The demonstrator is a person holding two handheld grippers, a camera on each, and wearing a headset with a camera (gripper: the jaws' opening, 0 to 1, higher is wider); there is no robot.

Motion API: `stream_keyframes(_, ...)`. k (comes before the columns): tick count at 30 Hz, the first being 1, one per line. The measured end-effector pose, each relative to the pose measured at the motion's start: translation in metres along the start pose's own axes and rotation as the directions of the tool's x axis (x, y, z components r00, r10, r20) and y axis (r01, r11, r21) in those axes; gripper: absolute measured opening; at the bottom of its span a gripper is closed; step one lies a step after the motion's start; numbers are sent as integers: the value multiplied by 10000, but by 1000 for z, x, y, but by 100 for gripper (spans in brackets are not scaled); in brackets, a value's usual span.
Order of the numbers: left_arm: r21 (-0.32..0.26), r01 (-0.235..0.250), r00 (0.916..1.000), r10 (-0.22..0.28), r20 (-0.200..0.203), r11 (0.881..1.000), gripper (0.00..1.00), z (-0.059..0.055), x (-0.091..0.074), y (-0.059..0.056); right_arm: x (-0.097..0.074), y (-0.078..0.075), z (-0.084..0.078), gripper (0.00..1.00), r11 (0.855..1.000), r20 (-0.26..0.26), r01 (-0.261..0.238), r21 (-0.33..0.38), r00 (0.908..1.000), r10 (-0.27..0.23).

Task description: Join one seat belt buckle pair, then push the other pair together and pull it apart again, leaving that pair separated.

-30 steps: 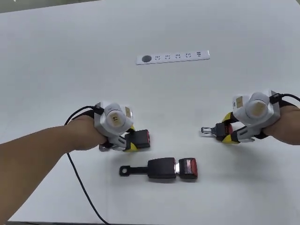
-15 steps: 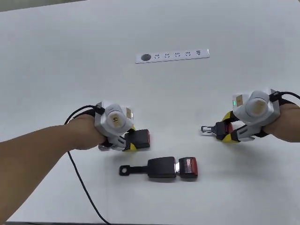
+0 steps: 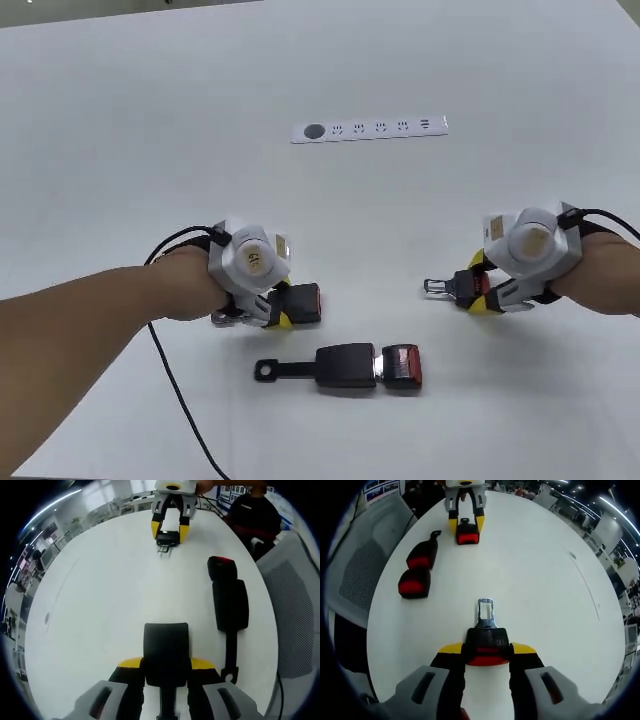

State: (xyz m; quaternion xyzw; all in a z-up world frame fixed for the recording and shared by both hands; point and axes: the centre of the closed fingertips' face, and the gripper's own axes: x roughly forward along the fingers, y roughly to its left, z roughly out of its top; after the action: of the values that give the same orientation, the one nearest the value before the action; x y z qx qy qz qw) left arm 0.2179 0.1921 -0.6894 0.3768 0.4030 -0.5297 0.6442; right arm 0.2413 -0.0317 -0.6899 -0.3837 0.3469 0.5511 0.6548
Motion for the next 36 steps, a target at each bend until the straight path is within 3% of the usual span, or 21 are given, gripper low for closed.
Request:
stream_keyframes(14,-102,-8,9999,6,-116,9999,33,-3,3,1,16,23,46,33,9994,417,-220,-274,9989,231)
stream_keyframes(20,-141,13,9999,-16,-161,9999,33,-1,1,-2,24,22,60,33,9992,612,-263,-313,9977,281)
stream_keyframes(29,-94,88,9996,-90,-258,9999,33,-3,4,1,39,28,94,33,9984,1065,-422,-386,9932,461)
stream_keyframes(36,-95,117,9999,-118,-93,9999,33,-2,4,0,49,32,113,33,9969,1136,-488,-621,9920,556)
